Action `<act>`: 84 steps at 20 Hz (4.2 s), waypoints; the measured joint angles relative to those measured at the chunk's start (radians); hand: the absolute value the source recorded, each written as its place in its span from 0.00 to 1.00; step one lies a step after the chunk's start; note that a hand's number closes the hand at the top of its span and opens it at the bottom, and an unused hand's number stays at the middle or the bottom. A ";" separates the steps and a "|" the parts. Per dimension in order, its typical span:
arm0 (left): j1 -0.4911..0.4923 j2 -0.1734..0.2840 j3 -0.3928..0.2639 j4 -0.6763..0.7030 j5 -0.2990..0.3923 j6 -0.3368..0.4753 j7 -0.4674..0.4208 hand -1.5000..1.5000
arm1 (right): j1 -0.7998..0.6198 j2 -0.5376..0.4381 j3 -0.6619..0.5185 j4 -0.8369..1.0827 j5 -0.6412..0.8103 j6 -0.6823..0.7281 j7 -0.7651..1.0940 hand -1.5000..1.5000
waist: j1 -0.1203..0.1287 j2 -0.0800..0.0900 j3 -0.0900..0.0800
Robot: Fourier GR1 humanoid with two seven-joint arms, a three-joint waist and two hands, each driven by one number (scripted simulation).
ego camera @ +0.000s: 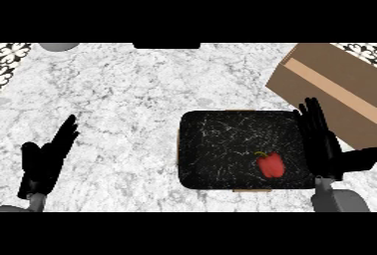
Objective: Pick the bell pepper from the tray and place it in the cardboard box
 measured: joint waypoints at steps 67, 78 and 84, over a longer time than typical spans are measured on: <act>0.000 -0.186 0.347 -0.177 0.021 -0.251 0.127 0.50 | 0.070 -0.299 0.172 -0.584 1.114 0.638 0.201 0.00 | 0.006 0.018 0.016; 0.005 -0.237 0.388 -0.232 -0.029 -0.276 0.190 0.50 | 0.059 -0.206 0.195 -0.586 1.242 0.703 0.244 0.00 | 0.006 0.019 0.016; -0.002 -0.257 0.415 -0.232 -0.045 -0.302 0.200 0.50 | 0.049 -0.188 0.182 -0.536 1.307 0.689 0.214 0.00 | 0.006 0.018 0.016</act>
